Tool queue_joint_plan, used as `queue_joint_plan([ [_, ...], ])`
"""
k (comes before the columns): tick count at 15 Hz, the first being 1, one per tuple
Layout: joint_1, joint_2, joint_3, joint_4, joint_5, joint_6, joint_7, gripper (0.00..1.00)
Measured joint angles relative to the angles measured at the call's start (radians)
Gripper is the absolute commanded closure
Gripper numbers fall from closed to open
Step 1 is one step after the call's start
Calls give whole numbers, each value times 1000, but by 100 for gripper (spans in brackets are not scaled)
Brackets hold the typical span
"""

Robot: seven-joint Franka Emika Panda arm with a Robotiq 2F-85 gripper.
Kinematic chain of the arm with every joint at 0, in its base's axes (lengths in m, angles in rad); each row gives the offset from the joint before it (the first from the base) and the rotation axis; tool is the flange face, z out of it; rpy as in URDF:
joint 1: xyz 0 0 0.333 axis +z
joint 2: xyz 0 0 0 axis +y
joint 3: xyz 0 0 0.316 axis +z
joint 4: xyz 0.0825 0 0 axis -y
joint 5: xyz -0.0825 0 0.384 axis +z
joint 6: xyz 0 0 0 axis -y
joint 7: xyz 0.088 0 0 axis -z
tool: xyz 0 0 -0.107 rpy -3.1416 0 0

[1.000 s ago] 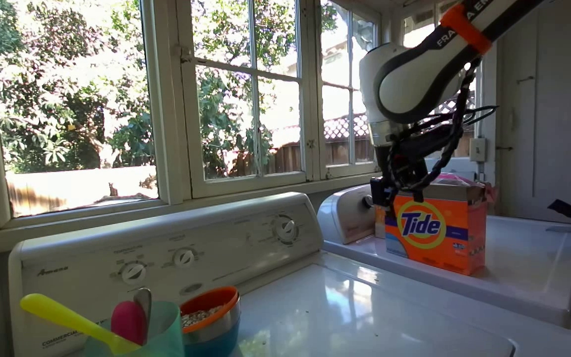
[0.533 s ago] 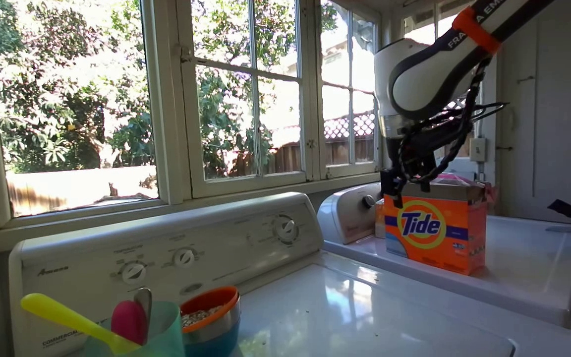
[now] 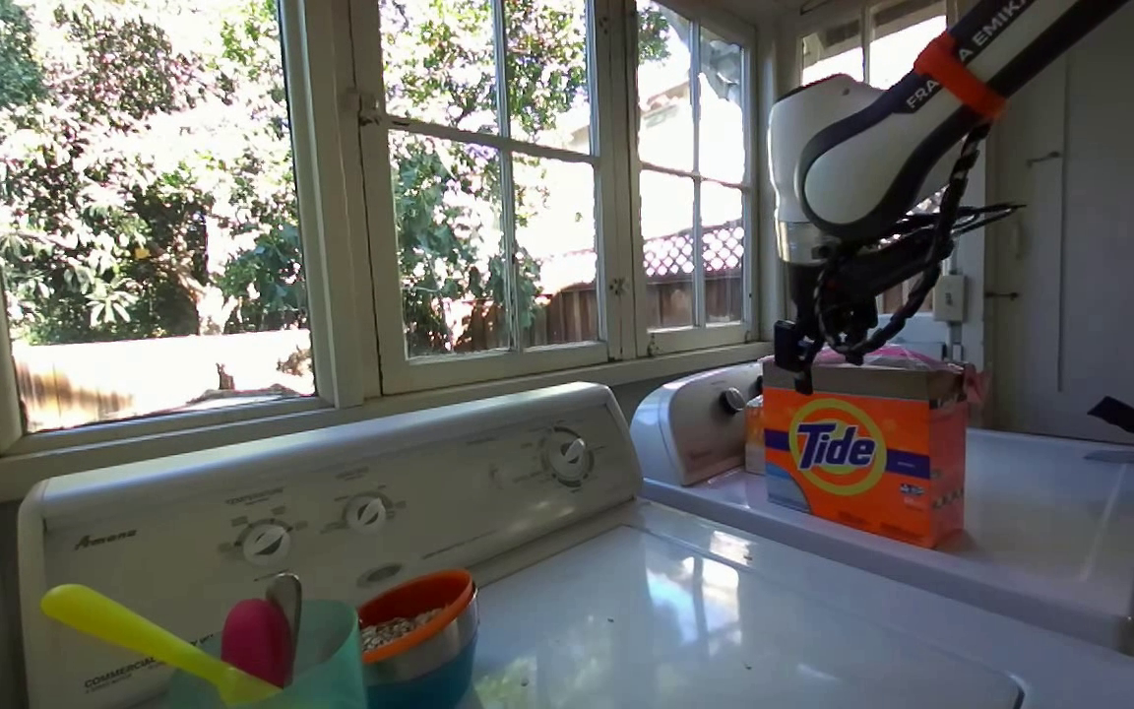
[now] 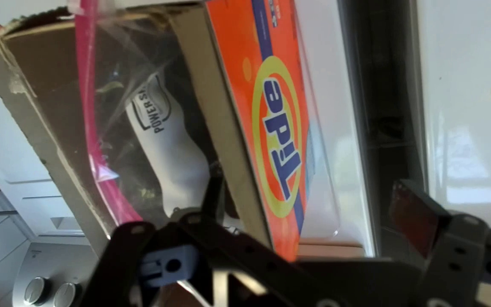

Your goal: Move the cup to the left then put the orange box on the machine on the left.

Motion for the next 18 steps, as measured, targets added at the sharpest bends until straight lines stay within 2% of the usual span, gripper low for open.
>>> queue_joint_plan([
  [6, -33, 3, -3, 7, 32, 37, -29, 0],
  [11, -72, 63, 30, 44, 178, 85, -134, 0],
  [15, -104, 154, 34, 124, 253, 75, -141, 0],
  [16, -111, 174, 34, 147, 266, 47, -141, 25],
  [17, -116, 187, 35, 172, 275, 19, -141, 25],
  [18, -120, 195, 35, 196, 283, -14, -141, 34],
])
